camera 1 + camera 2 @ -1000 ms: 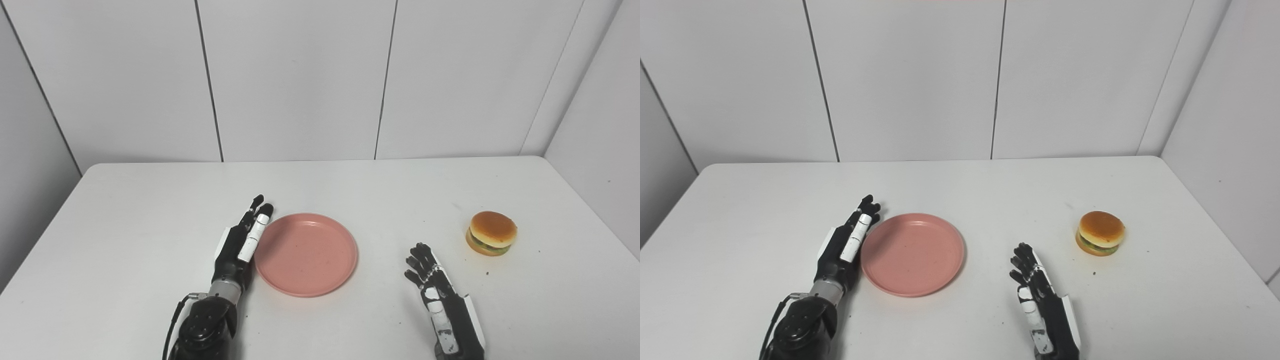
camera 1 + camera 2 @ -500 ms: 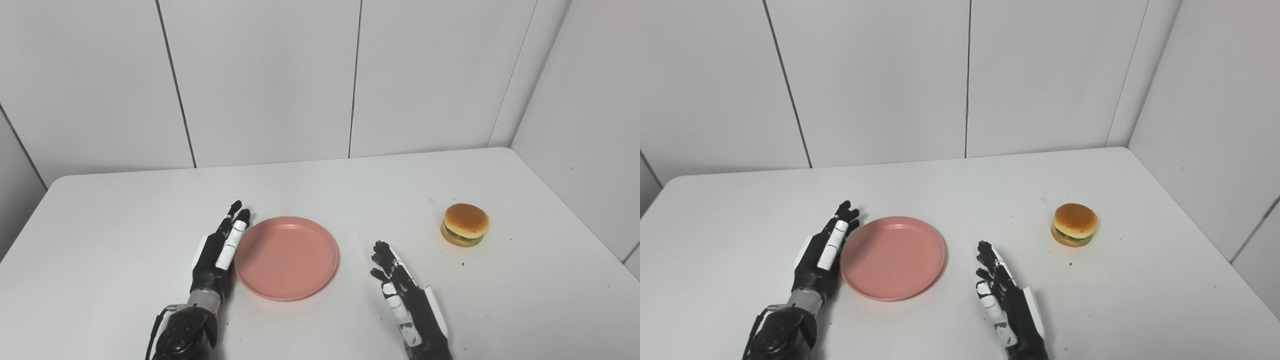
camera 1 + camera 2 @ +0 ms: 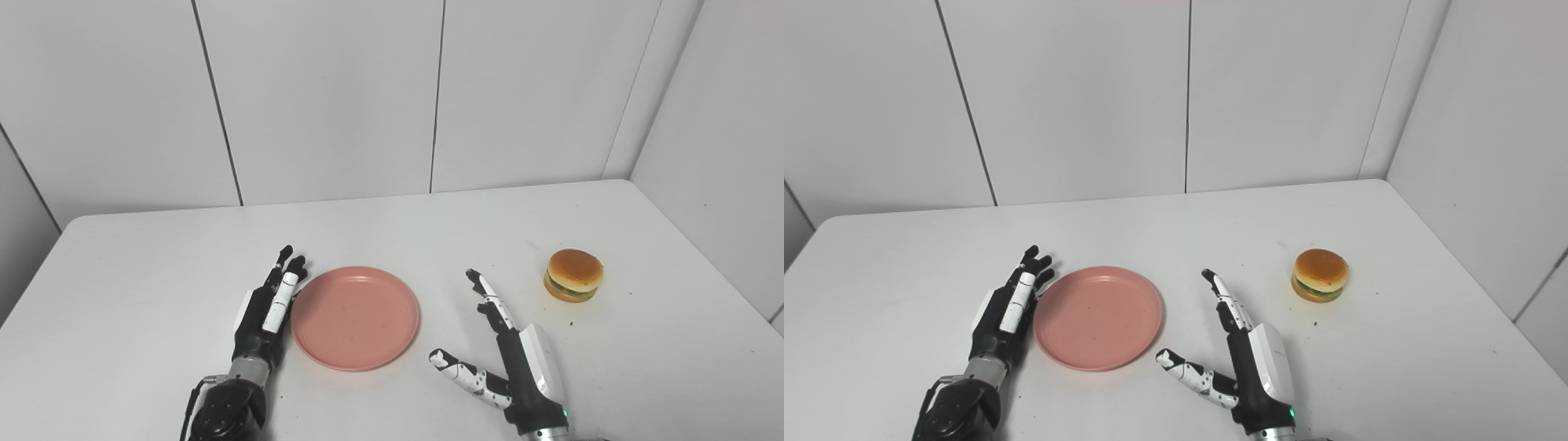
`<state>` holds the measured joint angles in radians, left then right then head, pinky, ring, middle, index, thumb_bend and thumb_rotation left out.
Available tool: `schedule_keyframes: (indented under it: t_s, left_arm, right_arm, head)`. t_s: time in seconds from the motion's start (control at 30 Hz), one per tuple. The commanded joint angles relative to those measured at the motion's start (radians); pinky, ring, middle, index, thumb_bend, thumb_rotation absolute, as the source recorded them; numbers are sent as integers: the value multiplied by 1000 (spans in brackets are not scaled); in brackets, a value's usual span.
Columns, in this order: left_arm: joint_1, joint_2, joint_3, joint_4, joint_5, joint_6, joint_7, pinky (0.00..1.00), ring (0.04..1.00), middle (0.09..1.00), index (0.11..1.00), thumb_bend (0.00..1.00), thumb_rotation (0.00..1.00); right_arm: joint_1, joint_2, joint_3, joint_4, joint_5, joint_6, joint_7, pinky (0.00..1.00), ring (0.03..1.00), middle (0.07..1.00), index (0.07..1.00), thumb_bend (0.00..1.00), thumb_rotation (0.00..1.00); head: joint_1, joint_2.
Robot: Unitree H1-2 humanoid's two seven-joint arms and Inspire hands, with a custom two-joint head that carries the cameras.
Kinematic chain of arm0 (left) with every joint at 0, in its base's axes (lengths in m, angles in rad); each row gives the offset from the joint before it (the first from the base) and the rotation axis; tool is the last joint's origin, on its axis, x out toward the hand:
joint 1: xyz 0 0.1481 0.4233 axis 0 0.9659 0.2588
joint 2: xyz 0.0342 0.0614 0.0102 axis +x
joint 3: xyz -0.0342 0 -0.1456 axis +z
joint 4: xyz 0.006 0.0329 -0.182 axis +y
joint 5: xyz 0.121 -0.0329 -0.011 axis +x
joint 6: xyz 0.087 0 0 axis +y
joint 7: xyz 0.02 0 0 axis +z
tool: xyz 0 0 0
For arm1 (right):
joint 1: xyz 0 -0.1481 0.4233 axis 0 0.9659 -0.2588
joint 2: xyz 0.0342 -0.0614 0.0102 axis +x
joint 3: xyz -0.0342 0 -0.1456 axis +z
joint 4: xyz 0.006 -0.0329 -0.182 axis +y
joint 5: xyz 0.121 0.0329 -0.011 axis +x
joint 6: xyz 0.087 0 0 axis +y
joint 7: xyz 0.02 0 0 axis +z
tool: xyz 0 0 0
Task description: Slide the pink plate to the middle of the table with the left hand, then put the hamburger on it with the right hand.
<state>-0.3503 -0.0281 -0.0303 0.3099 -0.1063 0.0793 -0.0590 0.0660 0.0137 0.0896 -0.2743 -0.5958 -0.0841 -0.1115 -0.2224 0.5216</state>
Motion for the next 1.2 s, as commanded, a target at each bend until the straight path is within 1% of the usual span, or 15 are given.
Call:
schedule_keyframes:
  t_s: [0.0, 0.07, 0.17, 0.27, 0.33, 0.47, 0.53, 0.6, 0.67, 0.77, 0.87, 0.93, 0.97, 1.1, 1.17]
  left_arm:
    - [-21, -1, -1, 19, -1, 2, -15, 813, 915, 921, 942, 871, 790]
    - [-21, -4, 1, 16, -8, 9, -19, 826, 919, 921, 941, 888, 779]
    - [-21, -9, 3, 8, -12, 23, -19, 840, 928, 927, 945, 887, 792]
    - [-24, -11, 2, 7, -16, 26, -22, 853, 932, 930, 949, 884, 797]
    - [-26, -12, -3, 11, -13, 21, -21, 849, 936, 934, 953, 893, 799]
    - [-29, -17, -9, 13, -9, 18, -19, 845, 939, 939, 954, 888, 802]
    - [-29, -19, -9, 14, -12, 15, -21, 862, 942, 939, 953, 860, 796]
    - [-30, -20, -8, 17, -15, 13, -23, 866, 942, 939, 952, 855, 795]
    - [-32, -19, -7, 22, -16, 10, -25, 865, 941, 940, 956, 873, 795]
    - [-33, -15, -4, 21, -18, 16, -26, 851, 946, 944, 963, 891, 808]
    - [-33, -14, 2, 17, -28, 21, -30, 863, 951, 946, 959, 897, 802]
    - [-35, -12, 5, 26, -36, 13, -36, 876, 955, 949, 962, 904, 801]
    - [-37, -10, 6, 32, -38, 10, -40, 884, 956, 949, 963, 918, 797]
    - [-39, -12, 8, 37, -35, 7, -42, 876, 949, 943, 961, 930, 799]
    - [-40, -14, 7, 39, -37, 7, -46, 883, 945, 936, 956, 922, 800]
  right_arm:
    - [-42, -7, -6, -90, -12, 72, 44, 867, 921, 935, 915, 785, 654]
    - [-67, -24, -11, -133, -47, 120, 79, 861, 923, 937, 912, 808, 608]
    - [-106, -52, -19, -175, -90, 169, 120, 801, 910, 940, 905, 865, 559]
    - [-148, -91, -33, -197, -96, 200, 159, 781, 911, 945, 900, 897, 515]
    - [-176, -125, -43, -206, -104, 218, 188, 798, 924, 951, 901, 917, 487]
    - [-228, -190, -57, -219, -137, 261, 249, 768, 922, 949, 905, 957, 466]
    - [-246, -210, -67, -222, -130, 271, 264, 725, 904, 934, 876, 987, 397]
    - [-268, -236, -76, -213, -137, 268, 262, 719, 899, 929, 869, 992, 383]
    - [-293, -263, -85, -198, -155, 264, 259, 685, 858, 895, 836, 1000, 343]
    - [-345, -312, -86, -168, -188, 278, 287, 703, 858, 889, 825, 1000, 344]
    - [-389, -350, -86, -138, -196, 280, 308, 687, 852, 874, 816, 1000, 321]
    - [-417, -381, -78, -129, -217, 302, 350, 686, 853, 873, 819, 1000, 327]
    - [-434, -402, -72, -125, -229, 316, 386, 695, 850, 868, 820, 1000, 335]
    - [-493, -467, -62, -109, -250, 365, 509, 767, 842, 845, 799, 1000, 349]
    - [-519, -494, -60, -98, -257, 388, 558, 743, 837, 845, 790, 1000, 329]
  head:
    - [0, 0]
    - [0, 0]
    - [-1, -3]
    - [-3, -5]
    - [-4, -8]
    - [-1, -11]
    - [2, -12]
    - [6, -13]
    - [7, -15]
    - [7, -17]
    - [8, -18]
    - [6, -17]
    - [2, -17]
    - [-2, -18]
    - [-2, -17]
